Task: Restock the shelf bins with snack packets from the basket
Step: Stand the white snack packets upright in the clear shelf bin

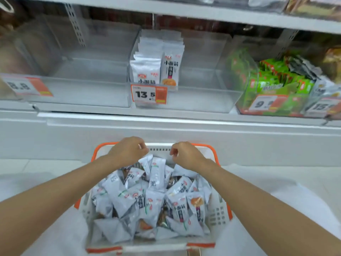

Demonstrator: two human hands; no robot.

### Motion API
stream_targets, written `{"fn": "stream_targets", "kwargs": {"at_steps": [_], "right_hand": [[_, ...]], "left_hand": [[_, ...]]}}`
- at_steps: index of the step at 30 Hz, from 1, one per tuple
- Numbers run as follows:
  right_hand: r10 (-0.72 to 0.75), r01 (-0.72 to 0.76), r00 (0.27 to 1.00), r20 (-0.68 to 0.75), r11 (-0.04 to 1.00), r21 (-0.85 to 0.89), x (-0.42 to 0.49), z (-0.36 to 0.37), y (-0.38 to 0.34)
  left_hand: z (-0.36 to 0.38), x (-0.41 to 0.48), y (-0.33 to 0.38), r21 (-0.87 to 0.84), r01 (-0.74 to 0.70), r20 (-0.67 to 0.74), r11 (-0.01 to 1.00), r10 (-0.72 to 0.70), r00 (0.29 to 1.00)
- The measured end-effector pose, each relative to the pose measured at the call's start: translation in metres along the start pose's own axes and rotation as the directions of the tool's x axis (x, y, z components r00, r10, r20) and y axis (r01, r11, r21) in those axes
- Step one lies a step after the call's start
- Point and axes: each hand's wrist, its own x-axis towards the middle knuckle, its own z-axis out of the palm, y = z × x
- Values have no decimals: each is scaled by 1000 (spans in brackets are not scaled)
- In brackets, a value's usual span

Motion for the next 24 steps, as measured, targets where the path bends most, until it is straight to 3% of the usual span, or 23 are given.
{"fn": "stream_targets", "kwargs": {"at_steps": [3, 6, 10, 14, 21, 24], "right_hand": [[106, -93, 983, 150, 992, -89, 7, 20, 19], [228, -204, 948, 222, 971, -125, 11, 48, 36], [343, -370, 876, 339, 929, 17, 17, 99, 31], [459, -620, 756, 466, 731, 286, 14, 148, 13], [537, -727, 683, 495, 433, 533, 22, 178, 1], [566, -727, 673, 476, 387, 567, 29, 170, 2]], "left_hand": [[10, 11, -29, 213, 77, 76, 974, -95, 993], [12, 14, -36, 292, 106, 116, 951, -145, 983], [18, 15, -35, 321, 116, 181, 940, -181, 967], [20, 15, -34, 304, 117, 210, 946, -186, 960], [21, 11, -34, 286, 122, 231, 950, -192, 954], [18, 9, -32, 271, 129, 217, 954, -191, 957]]}}
